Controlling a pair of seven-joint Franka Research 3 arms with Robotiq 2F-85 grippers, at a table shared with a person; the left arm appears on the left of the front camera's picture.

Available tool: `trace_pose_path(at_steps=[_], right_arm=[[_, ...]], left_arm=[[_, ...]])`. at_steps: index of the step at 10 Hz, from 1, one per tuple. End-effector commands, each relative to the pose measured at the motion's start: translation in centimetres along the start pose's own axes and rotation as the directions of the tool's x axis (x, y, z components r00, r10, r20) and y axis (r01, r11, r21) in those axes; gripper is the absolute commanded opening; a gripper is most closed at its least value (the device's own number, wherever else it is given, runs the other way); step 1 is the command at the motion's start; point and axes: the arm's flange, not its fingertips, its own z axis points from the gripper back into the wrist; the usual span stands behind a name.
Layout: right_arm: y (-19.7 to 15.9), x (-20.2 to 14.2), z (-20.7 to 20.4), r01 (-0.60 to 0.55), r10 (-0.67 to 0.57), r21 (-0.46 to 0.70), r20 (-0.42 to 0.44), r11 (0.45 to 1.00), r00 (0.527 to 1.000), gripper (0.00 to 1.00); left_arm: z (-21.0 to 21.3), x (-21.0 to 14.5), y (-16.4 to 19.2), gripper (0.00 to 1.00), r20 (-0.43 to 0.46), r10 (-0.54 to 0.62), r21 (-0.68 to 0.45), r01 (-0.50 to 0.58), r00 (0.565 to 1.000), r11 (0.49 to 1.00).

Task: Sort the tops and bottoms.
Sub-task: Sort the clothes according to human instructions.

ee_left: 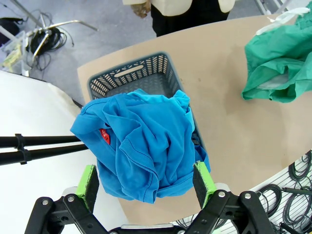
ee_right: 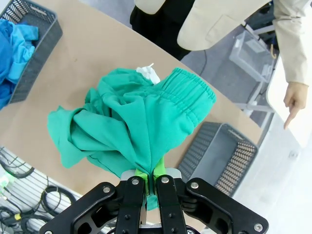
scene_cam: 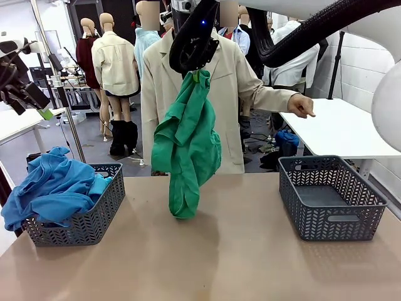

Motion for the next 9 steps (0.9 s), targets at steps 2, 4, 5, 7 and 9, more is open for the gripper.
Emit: trace_pose_path(at_steps=[2, 4, 5, 7, 9], right_arm=[[0.0, -0.6, 0.0, -0.001, 0.001, 0.006, 0.016, 1.000, 1.000, 0.00], [0.0, -0.6, 0.0, -0.001, 0.001, 0.006, 0.016, 1.000, 1.000, 0.00], [0.0, -0.6, 0.0, -0.001, 0.001, 0.006, 0.016, 1.000, 1.000, 0.00], [0.0, -0.6, 0.0, -0.001, 0.001, 0.006, 0.016, 1.000, 1.000, 0.00], [-2.3, 0.0, 1.3, 0.064, -0.062, -0.080, 0.030, 0.995, 0.998, 0.00]], left_arm=[[0.1, 0.0, 0.1, 1.00, 0.002, 0.003, -0.002, -0.003, 1.000, 1.000], [0.1, 0.0, 0.1, 1.00, 0.002, 0.003, -0.002, -0.003, 1.000, 1.000], [0.1, 0.0, 0.1, 1.00, 0.002, 0.003, -0.002, -0.003, 1.000, 1.000], [0.1, 0.0, 0.1, 1.00, 0.002, 0.003, -0.002, -0.003, 1.000, 1.000], [0.1, 0.0, 0.1, 1.00, 0.002, 0.003, -0.002, -0.003, 1.000, 1.000]])
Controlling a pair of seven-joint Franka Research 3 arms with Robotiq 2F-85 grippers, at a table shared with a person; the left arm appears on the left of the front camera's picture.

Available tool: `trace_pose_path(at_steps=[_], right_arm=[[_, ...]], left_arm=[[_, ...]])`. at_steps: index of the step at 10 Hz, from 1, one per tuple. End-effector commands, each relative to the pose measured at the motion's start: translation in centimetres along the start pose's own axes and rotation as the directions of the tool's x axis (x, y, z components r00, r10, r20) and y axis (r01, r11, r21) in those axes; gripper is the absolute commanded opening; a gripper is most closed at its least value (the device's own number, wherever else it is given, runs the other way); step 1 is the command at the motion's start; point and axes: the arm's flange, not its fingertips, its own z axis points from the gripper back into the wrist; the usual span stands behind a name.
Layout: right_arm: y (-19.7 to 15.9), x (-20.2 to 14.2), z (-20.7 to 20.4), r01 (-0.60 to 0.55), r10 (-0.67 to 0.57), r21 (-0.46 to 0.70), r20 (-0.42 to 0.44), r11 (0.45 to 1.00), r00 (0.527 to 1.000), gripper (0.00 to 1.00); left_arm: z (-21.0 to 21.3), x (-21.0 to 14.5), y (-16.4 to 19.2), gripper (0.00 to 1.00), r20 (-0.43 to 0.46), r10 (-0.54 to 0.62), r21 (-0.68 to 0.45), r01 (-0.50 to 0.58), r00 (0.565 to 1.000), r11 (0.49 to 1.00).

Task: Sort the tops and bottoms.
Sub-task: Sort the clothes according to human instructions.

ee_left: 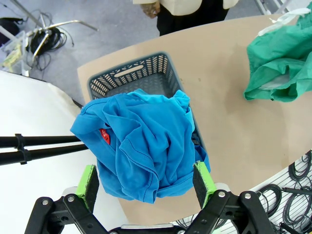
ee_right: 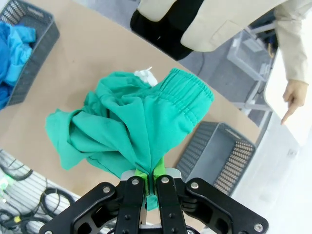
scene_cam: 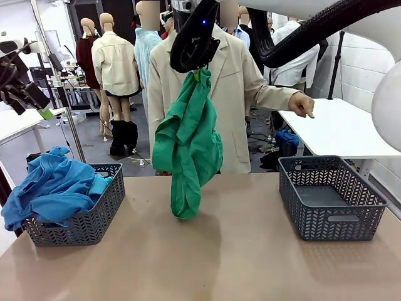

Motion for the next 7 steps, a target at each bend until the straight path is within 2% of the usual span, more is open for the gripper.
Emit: trace_pose_path(at_steps=[1, 2, 3, 4, 5, 6, 7], right_arm=[[-4.1, -0.2, 3.6, 0.092, -0.085, -0.106, 0.075, 0.990, 0.994, 0.00], [-6.0, -0.4, 5.8, 0.157, -0.140, -0.136, 0.126, 0.978, 0.982, 0.00], [-8.5, -0.8, 8.5, 0.230, -0.189, -0.220, 0.193, 0.948, 0.963, 0.00], [-10.6, -0.9, 10.6, 0.351, -0.281, -0.293, 0.257, 0.889, 0.925, 0.00], [-12.5, -1.1, 11.9, 0.391, -0.295, -0.367, 0.290, 0.844, 0.910, 0.00], [-14.5, -1.5, 13.1, 0.438, -0.305, -0.468, 0.335, 0.767, 0.892, 0.00], [-16.3, -2.0, 13.9, 0.486, -0.288, -0.525, 0.415, 0.699, 0.863, 0.00]], left_arm=[[0.1, 0.0, 0.1, 1.00, 0.002, 0.003, -0.002, -0.003, 1.000, 1.000], [0.1, 0.0, 0.1, 1.00, 0.002, 0.003, -0.002, -0.003, 1.000, 1.000], [0.1, 0.0, 0.1, 1.00, 0.002, 0.003, -0.002, -0.003, 1.000, 1.000], [0.1, 0.0, 0.1, 1.00, 0.002, 0.003, -0.002, -0.003, 1.000, 1.000], [0.1, 0.0, 0.1, 1.00, 0.002, 0.003, -0.002, -0.003, 1.000, 1.000], [0.1, 0.0, 0.1, 1.00, 0.002, 0.003, -0.002, -0.003, 1.000, 1.000], [0.1, 0.0, 0.1, 1.00, 0.002, 0.003, -0.002, -0.003, 1.000, 1.000]])
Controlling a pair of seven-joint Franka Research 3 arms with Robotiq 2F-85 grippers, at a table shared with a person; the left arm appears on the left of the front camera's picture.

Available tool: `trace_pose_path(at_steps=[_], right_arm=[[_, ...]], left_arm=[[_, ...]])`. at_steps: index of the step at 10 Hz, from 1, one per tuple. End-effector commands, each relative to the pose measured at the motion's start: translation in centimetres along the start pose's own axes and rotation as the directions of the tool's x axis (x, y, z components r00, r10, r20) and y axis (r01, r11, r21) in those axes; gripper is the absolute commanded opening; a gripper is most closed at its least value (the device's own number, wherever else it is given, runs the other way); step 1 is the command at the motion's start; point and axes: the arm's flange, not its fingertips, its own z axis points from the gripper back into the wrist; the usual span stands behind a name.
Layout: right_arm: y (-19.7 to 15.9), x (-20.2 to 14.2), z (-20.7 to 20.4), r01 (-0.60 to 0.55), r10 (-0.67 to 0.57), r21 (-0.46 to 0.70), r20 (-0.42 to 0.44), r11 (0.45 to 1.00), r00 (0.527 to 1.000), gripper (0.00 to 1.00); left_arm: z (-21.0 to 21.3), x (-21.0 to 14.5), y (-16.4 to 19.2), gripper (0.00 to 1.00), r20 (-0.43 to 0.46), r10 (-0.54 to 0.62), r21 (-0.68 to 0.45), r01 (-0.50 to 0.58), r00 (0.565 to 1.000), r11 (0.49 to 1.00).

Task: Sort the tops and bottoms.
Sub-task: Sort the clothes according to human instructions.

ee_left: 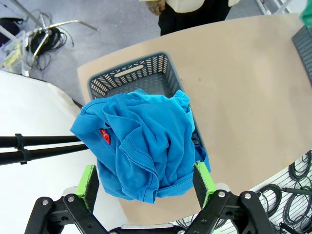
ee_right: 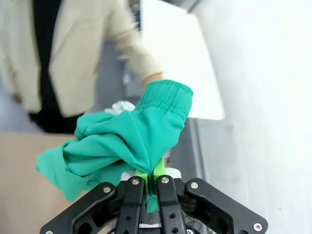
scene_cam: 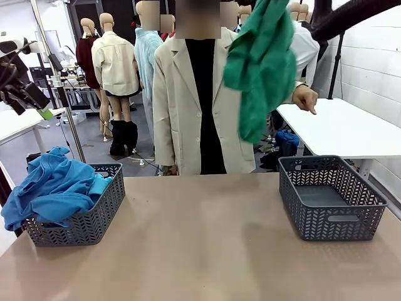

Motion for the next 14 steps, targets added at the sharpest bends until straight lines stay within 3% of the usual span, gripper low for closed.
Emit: trace_pose_path(at_steps=[1, 4, 7, 8, 10, 12, 14], right_arm=[[-0.6, 1.4, -1.0, 0.048, -0.039, -0.147, 0.066, 0.988, 0.997, 0.00], [-4.2, -1.4, -2.8, 0.019, -0.041, -0.201, -0.106, 0.979, 0.994, 0.00], [-7.4, -9.4, -6.7, -0.047, -0.034, -0.216, -0.359, 0.975, 0.933, 0.00], [-7.9, -12.2, -7.9, -0.098, 0.005, -0.215, -0.396, 0.972, 0.918, 0.00], [-8.0, -17.2, -10.7, -0.118, 0.018, -0.249, -0.369, 0.961, 0.929, 0.00], [-7.1, -22.4, -13.9, -0.069, 0.027, -0.096, -0.379, 0.993, 0.925, 0.00], [-5.3, -27.2, -17.1, 0.041, -0.029, 0.033, -0.317, 0.999, 0.948, 0.00]], left_arm=[[0.1, 0.0, 0.1, 1.00, 0.002, 0.002, -0.002, -0.002, 1.000, 1.000], [0.1, 0.0, 0.1, 1.00, 0.002, 0.002, -0.002, -0.002, 1.000, 1.000], [0.1, 0.0, 0.1, 1.00, 0.002, 0.002, -0.002, -0.002, 1.000, 1.000], [0.1, 0.0, 0.1, 1.00, 0.002, 0.002, -0.002, -0.002, 1.000, 1.000], [0.1, 0.0, 0.1, 1.00, 0.002, 0.002, -0.002, -0.002, 1.000, 1.000], [0.1, 0.0, 0.1, 1.00, 0.002, 0.002, -0.002, -0.002, 1.000, 1.000], [0.1, 0.0, 0.1, 1.00, 0.002, 0.002, -0.002, -0.002, 1.000, 1.000]])
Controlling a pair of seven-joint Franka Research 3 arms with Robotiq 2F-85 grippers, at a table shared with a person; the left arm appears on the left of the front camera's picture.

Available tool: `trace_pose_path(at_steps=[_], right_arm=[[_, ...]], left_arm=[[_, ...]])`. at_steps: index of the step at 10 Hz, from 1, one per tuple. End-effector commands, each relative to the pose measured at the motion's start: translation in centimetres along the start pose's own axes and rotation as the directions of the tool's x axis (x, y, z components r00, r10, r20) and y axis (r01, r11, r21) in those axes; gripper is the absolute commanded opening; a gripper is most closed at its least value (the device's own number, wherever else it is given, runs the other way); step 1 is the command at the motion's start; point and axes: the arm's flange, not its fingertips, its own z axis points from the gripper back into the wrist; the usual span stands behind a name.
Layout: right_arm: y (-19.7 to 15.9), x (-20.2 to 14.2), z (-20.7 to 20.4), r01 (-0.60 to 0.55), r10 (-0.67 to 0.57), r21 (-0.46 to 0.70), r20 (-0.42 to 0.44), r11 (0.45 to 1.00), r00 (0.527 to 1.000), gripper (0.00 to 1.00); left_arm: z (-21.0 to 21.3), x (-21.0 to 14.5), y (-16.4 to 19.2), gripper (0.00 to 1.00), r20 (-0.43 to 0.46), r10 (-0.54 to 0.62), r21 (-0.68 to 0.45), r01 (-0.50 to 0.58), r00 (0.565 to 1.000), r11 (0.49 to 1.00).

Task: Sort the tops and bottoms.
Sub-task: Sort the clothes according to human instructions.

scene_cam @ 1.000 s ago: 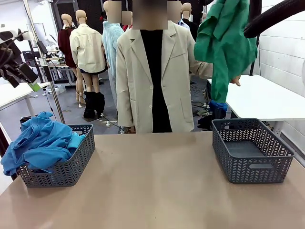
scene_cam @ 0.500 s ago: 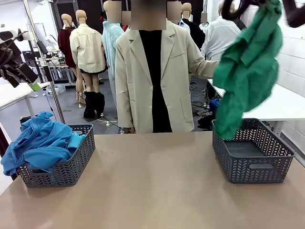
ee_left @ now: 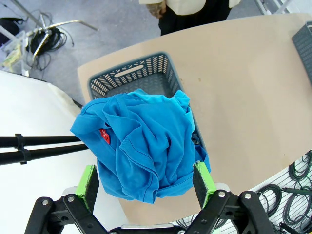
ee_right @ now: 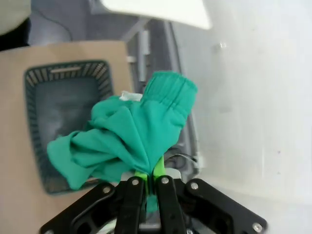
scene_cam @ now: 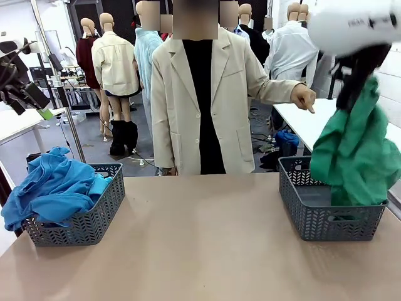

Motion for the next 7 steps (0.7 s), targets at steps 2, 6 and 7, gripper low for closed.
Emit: trace_pose_path(at_steps=[2, 6, 7], right_arm=[[1.5, -4.4, -4.4, 0.126, -0.180, 0.323, 0.143, 0.938, 0.973, 0.00], [7.5, -6.1, -11.8, 0.158, -0.105, 0.482, -0.135, 0.862, 0.985, 0.00], [8.2, -6.9, -12.9, 0.148, -0.065, 0.460, -0.191, 0.876, 0.979, 0.00]], left_arm=[[0.1, 0.0, 0.1, 1.00, 0.002, 0.002, -0.002, -0.002, 1.000, 1.000], [0.1, 0.0, 0.1, 1.00, 0.002, 0.002, -0.002, -0.002, 1.000, 1.000], [0.1, 0.0, 0.1, 1.00, 0.002, 0.002, -0.002, -0.002, 1.000, 1.000]])
